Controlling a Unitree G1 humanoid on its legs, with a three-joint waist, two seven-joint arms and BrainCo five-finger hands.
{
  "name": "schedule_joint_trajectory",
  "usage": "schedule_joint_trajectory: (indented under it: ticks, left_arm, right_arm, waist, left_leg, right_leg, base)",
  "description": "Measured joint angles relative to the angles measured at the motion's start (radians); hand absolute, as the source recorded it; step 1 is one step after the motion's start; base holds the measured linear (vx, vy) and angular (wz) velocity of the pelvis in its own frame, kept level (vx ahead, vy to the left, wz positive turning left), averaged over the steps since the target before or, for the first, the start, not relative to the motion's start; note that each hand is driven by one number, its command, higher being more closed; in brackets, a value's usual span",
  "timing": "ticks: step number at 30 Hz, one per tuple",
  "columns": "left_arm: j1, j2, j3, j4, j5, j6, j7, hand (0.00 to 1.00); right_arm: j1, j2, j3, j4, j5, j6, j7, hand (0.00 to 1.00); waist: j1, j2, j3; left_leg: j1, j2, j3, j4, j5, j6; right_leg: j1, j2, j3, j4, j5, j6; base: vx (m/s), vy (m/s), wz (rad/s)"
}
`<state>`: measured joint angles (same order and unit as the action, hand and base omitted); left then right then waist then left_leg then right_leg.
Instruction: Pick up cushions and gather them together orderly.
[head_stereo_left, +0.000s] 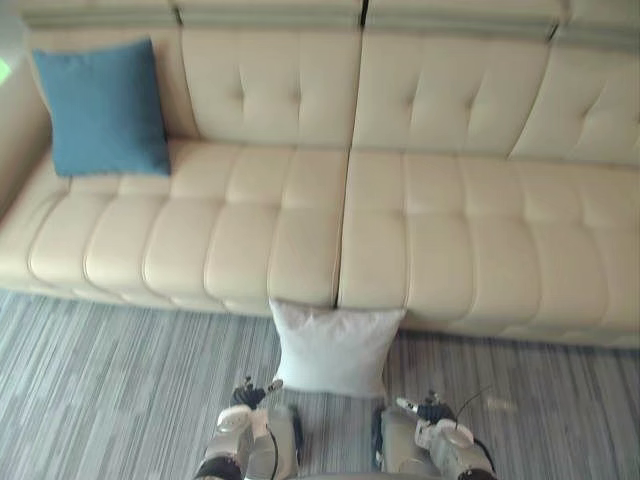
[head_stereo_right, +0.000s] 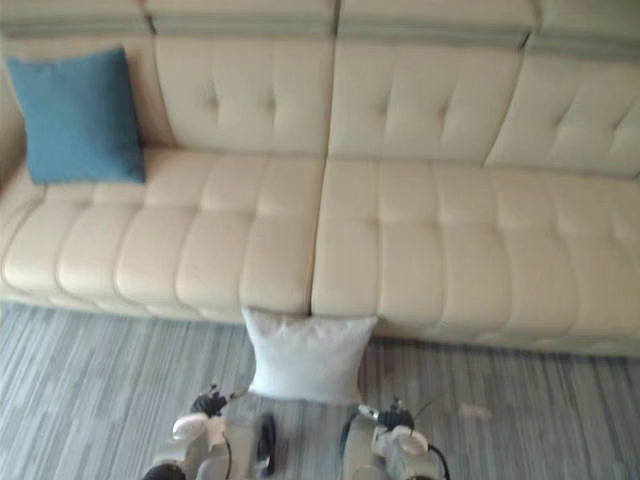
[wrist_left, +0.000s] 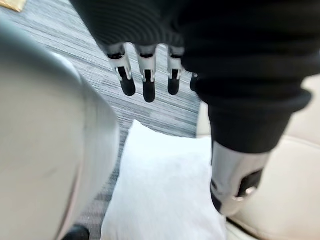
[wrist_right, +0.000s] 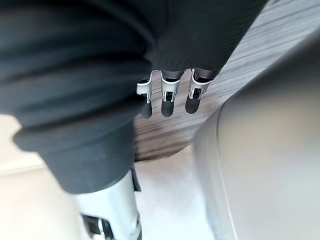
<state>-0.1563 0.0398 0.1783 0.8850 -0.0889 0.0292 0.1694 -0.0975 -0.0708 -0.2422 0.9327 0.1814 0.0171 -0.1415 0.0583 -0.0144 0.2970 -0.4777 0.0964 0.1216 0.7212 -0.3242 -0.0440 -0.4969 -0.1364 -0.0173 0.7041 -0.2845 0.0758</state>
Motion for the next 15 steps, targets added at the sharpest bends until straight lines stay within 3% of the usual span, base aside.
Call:
schedule_joint_trajectory:
  ticks: [8,9,15]
  left_arm:
    - [-0.209,0.139,-0.001,-0.154,-0.055,-0.008,0.03,0.0]
    - [-0.266,0.181,-0.002,-0.171,-0.071,-0.017,0.046,0.0]
    - [-0.458,0.265,-0.012,-0.235,-0.091,-0.022,0.077,0.0]
  right_arm:
    - [-0.169,-0.087,-0.009,-0.153,0.078,-0.021,-0.022,0.0]
    - [-0.249,-0.107,-0.006,-0.185,0.105,-0.024,-0.026,0.0]
    - [-0.497,-0.177,0.023,-0.287,0.144,-0.046,-0.04,0.0]
  waist:
    - [-0.002,-0.008,0.064]
    - [-0.002,-0.008,0.086]
    - [0.0,-0.006,0.179]
  left_leg:
    - [-0.376,0.024,-0.021,0.189,-0.01,0.008]
    - [-0.466,0.036,-0.02,0.21,-0.007,0.013]
    - [-0.71,0.067,-0.025,0.329,0.015,0.01]
  right_leg:
    - [-0.375,0.014,0.028,0.168,0.013,-0.008]
    - [-0.466,0.017,0.03,0.18,0.027,-0.002]
    - [-0.712,0.027,0.034,0.299,0.054,-0.005]
  base:
    - [-0.29,-0.013,-0.05]
    - [-0.25,-0.006,-0.17]
    - [-0.15,-0.034,-0.03]
